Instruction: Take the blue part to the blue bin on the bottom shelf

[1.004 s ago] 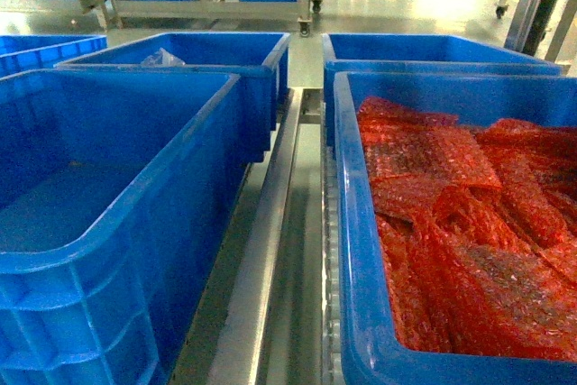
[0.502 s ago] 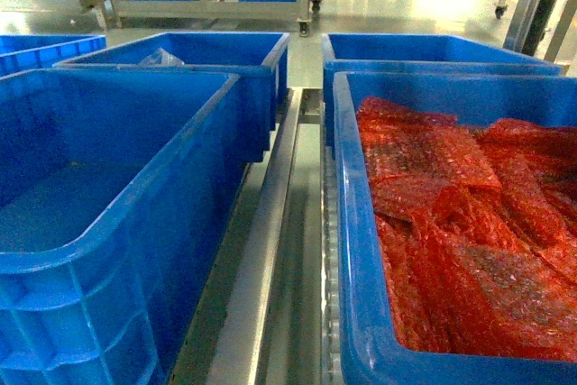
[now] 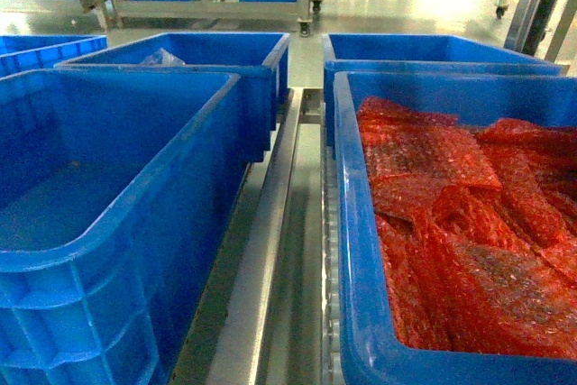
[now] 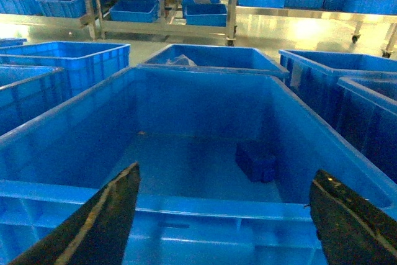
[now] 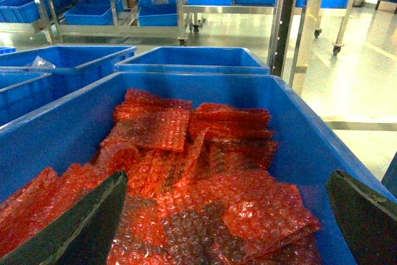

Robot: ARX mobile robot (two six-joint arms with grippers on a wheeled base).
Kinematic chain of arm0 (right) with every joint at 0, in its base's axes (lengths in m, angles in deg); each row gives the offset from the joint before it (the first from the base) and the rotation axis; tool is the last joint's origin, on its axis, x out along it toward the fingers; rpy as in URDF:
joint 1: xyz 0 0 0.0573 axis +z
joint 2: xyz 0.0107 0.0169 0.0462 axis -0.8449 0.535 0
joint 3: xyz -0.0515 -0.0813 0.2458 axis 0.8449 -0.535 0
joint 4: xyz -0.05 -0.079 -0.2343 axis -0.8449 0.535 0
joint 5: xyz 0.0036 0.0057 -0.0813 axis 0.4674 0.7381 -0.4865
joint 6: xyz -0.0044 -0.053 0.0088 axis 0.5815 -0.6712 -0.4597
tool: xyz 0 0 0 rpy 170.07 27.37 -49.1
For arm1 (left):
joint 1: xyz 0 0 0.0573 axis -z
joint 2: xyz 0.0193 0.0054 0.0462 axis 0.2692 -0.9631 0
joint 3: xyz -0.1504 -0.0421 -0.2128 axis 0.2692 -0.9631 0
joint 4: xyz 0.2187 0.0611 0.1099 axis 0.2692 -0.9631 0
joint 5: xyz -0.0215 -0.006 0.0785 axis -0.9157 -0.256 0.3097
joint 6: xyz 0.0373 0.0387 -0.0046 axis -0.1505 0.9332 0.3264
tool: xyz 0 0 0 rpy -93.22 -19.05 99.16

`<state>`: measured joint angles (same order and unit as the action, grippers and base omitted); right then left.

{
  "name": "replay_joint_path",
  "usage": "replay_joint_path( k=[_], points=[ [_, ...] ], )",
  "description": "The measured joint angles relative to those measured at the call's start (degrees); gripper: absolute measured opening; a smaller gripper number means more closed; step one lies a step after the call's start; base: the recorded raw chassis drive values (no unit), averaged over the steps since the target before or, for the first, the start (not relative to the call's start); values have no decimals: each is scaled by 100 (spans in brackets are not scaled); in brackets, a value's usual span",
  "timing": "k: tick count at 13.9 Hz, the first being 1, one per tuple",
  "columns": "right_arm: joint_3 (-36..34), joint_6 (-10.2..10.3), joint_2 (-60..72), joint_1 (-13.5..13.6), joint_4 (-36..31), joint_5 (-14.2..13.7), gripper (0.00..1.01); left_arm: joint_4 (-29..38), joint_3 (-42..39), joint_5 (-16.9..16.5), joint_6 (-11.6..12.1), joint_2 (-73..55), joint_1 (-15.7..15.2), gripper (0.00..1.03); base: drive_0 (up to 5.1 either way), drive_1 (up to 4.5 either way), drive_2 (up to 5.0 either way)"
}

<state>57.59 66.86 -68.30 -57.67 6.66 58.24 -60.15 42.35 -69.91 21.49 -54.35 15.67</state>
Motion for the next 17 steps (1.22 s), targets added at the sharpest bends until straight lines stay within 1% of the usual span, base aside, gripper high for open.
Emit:
replay_joint_path(
  k=[1, 17],
  points=[
    [0, 0, 0, 0, 0, 0, 98, 0, 0, 0, 7, 0, 0, 99, 0, 0, 0],
    [0, 0, 0, 0, 0, 0, 98, 0, 0, 0, 7, 0, 0, 98, 0, 0, 0]
  ],
)
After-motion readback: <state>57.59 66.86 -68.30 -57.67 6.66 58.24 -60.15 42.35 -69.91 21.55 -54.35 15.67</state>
